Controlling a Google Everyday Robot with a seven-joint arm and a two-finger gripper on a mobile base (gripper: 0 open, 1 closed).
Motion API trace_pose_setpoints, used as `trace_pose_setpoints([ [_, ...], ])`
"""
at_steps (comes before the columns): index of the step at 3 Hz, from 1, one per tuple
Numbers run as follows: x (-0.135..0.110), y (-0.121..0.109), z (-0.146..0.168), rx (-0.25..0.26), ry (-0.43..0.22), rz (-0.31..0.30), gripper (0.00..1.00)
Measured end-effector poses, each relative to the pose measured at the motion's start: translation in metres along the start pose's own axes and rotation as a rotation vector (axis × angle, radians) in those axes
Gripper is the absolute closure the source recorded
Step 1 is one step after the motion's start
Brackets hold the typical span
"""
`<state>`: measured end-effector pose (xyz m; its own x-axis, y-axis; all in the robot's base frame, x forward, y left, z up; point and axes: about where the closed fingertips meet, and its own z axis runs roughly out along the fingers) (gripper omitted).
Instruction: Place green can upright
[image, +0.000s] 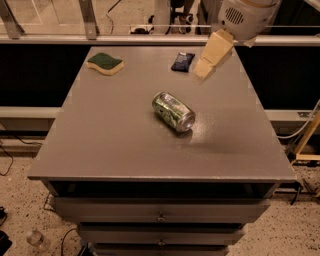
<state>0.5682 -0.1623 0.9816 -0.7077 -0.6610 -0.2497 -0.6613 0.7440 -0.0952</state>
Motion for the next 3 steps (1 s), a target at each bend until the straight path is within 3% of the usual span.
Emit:
trace_pose_setpoints([
  [1,-0.024,0.004,0.019,-0.010,0.002,0.033,0.00],
  [3,-0.049,0.022,0.038,-0.029,0.056,0.038,0.00],
])
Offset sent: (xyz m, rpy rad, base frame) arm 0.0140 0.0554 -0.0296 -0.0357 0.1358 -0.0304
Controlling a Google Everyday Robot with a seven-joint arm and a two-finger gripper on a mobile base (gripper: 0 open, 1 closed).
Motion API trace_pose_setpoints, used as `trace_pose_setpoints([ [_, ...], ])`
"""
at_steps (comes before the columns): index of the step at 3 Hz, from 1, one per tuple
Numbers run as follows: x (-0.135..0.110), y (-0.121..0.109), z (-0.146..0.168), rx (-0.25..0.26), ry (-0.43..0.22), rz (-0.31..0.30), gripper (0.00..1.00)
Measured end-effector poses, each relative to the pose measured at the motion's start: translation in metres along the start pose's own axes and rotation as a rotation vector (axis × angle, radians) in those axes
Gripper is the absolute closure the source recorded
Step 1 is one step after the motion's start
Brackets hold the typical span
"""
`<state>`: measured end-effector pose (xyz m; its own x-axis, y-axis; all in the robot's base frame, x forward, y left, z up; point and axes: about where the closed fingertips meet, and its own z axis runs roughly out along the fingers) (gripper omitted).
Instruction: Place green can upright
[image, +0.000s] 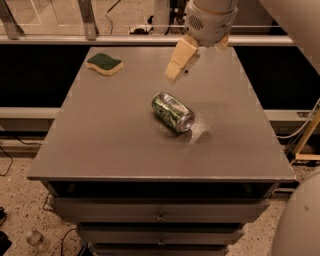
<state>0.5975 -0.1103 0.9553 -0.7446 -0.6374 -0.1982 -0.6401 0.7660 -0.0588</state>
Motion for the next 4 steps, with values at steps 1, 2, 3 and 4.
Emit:
trace_pose_setpoints([
  [1,-0.010,0.007,0.014,-0.017,0.029,0.007,0.00],
  [2,-0.006,0.010,0.024,-0.024,0.046,0.046,0.00],
  [3,0.004,0.016,0.036,-0.027,0.065,0.088,0.00],
  [4,0.011,0.021,0.048,-0.033,0.081,0.098,0.00],
])
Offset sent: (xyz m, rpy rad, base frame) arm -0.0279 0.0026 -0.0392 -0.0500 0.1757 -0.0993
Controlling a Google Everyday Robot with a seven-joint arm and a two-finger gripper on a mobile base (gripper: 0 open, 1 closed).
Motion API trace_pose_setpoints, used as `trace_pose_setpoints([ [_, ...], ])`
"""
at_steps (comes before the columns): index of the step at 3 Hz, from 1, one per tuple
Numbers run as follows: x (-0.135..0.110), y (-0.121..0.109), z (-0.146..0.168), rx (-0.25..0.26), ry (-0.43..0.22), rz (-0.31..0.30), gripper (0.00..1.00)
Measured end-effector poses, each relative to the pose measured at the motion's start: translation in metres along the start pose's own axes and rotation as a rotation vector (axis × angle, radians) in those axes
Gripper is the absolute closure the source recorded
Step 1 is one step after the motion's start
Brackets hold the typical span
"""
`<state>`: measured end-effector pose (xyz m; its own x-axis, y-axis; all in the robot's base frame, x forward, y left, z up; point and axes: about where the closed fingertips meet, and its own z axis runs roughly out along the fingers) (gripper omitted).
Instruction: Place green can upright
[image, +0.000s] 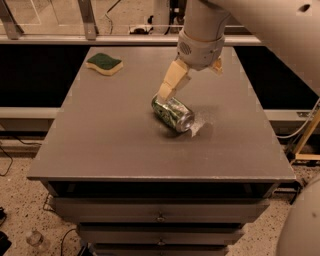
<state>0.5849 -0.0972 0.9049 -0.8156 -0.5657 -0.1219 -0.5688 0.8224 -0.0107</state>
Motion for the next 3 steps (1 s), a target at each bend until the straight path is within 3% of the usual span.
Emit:
trace_pose_setpoints([
  [3,-0.008,0.010,0.031,-0.037,0.033,-0.037,0.00],
])
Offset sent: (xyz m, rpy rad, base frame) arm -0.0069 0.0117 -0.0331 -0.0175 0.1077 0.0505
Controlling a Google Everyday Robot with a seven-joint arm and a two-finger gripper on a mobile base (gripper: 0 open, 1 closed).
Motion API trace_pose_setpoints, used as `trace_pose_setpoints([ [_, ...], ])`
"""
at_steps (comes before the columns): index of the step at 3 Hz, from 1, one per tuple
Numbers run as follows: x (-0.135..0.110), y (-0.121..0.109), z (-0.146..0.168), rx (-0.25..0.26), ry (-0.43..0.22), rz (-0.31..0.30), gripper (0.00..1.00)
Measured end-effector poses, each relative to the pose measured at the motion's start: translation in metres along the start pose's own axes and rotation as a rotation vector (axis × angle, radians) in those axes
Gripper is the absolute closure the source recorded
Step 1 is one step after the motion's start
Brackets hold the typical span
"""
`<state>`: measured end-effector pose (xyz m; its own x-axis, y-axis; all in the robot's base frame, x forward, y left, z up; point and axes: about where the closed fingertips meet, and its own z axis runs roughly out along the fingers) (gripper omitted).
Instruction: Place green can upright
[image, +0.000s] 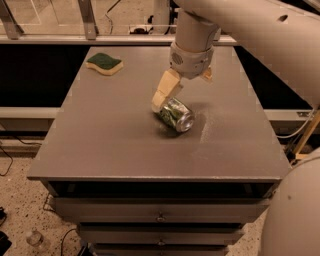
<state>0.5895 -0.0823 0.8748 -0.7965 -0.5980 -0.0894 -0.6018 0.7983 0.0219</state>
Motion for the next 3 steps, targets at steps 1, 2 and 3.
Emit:
trace_pose_setpoints([
  [1,-0.006,0.003,0.010,-0.011,0.000,-0.007,0.00],
  [2,-0.007,0.006,0.026,-0.017,0.011,0.021,0.00],
  [3,-0.008,0.006,0.032,-0.019,0.005,0.026,0.00],
])
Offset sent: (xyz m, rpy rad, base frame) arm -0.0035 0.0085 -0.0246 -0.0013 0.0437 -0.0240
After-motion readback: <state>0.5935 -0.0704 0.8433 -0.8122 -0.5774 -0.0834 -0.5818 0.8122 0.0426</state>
